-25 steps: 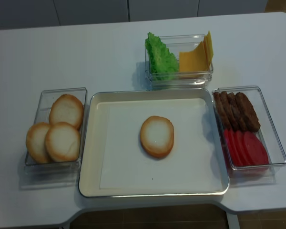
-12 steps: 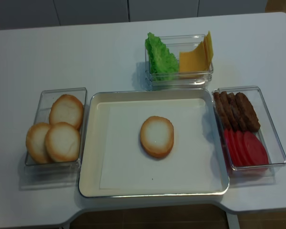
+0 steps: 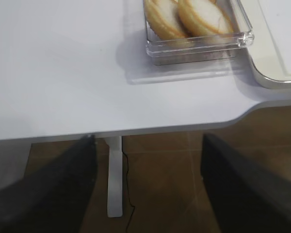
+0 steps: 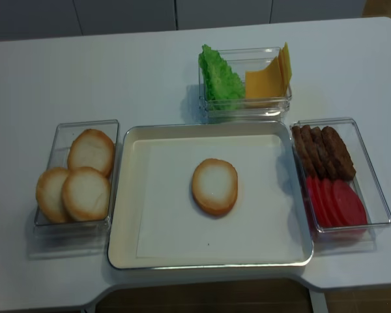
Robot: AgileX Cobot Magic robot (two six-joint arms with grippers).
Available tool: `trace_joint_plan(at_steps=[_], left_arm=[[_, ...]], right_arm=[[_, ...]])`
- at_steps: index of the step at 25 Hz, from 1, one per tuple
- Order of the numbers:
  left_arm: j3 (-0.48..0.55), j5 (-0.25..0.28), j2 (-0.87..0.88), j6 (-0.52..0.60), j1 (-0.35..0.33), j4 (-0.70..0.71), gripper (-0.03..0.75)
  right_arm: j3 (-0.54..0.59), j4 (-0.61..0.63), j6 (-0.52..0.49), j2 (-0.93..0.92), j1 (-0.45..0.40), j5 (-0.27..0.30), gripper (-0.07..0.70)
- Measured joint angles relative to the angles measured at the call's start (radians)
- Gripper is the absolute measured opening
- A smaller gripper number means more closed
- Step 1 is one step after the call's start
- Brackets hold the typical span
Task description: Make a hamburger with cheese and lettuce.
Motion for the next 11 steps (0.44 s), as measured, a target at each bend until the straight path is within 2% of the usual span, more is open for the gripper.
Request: trace_joint_plan(at_steps=[7,11], left_arm=[[0.015,-0.004,0.000,0.016,0.000,-0.001,0.475],[0.044,-0.064,0.000,0.023,0.000,-0.003,0.471]], right_arm=[[0.000,0.000,-0.002,0.000,0.000,0.000,0.452],[0.000,0.000,-0.002,0.000,0.000,0.000,0.452]])
